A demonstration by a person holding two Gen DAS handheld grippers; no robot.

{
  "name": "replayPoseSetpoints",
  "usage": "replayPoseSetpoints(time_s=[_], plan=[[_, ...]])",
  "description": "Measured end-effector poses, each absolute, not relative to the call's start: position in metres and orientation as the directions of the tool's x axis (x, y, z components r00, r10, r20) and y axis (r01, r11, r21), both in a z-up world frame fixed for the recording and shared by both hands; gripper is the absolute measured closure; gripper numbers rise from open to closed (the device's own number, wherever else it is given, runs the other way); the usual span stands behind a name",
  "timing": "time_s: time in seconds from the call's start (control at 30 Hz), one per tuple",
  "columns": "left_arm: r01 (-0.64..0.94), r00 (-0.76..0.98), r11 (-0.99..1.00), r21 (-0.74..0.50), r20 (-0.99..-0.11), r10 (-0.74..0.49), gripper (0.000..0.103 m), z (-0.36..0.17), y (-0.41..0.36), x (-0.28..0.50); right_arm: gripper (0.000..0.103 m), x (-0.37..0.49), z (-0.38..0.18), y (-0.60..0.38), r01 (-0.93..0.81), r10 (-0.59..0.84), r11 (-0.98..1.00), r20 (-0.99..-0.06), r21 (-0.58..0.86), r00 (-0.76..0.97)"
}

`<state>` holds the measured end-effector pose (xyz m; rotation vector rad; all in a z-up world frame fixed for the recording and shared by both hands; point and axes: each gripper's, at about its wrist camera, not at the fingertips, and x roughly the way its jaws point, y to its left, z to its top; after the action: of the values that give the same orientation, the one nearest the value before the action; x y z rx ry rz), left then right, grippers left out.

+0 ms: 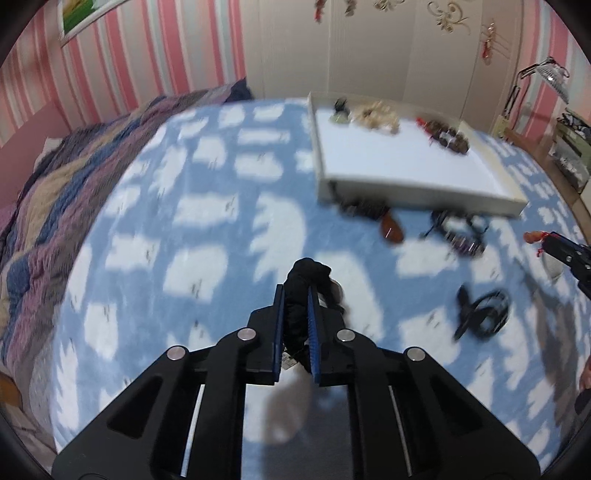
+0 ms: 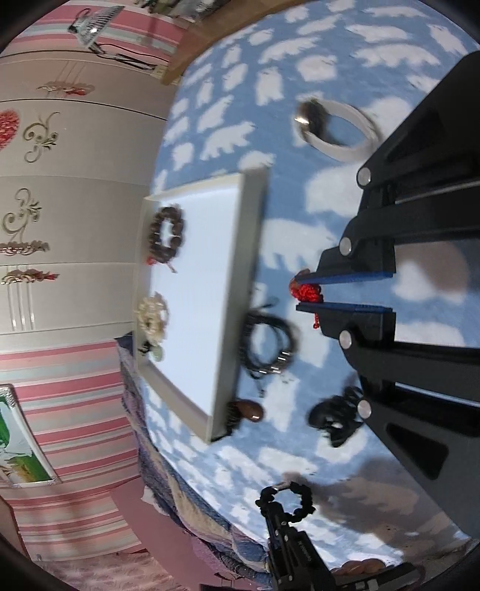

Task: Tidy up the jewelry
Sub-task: 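Carry the black scrunchie and red charm into the tray and open both tools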

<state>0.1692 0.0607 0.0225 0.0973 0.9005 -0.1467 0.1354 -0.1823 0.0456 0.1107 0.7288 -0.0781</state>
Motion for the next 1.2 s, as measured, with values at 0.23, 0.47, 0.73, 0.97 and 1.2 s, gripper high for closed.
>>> replayPoseSetpoints(time_s=[0.23, 0.47, 0.73, 0.97, 1.2], plan=[[0.242, 0.66, 0.97, 0.028, -0.738, -0.144, 0.094, 0.069, 0.026, 0.198, 0.094, 0.17, 0.075, -0.193, 0.088, -0.013, 0.992, -0.625, 0.089, 0.78], [0.275, 0.649, 0.961, 0.026, -0.743, -0.166, 0.094, 0.08, -0.016, 0.263, 0.094, 0.232, 0.087, -0.199, 0.087, -0.019, 0.993, -0.614, 0.081, 0.789], [0.198, 0.587, 0.979, -0.041, -0.795, -0.152, 0.094, 0.046, -0.033, 0.35, 0.094, 0.309, 0.077, -0.207, 0.123, -0.047, 0.99, -0.642, 0.074, 0.765], [0.126, 0.545, 0.992, -0.023, -0.833, -0.088, 0.094, 0.019, -0.035, 0.396, 0.094, 0.363, 0.059, -0.206, 0.164, -0.089, 0.985, -0.69, 0.044, 0.718], [0.095, 0.518, 0.995, 0.024, -0.855, -0.029, 0.094, -0.001, -0.045, 0.417, 0.094, 0.401, 0.041, -0.205, 0.197, -0.122, 0.98, -0.754, 0.01, 0.645]])
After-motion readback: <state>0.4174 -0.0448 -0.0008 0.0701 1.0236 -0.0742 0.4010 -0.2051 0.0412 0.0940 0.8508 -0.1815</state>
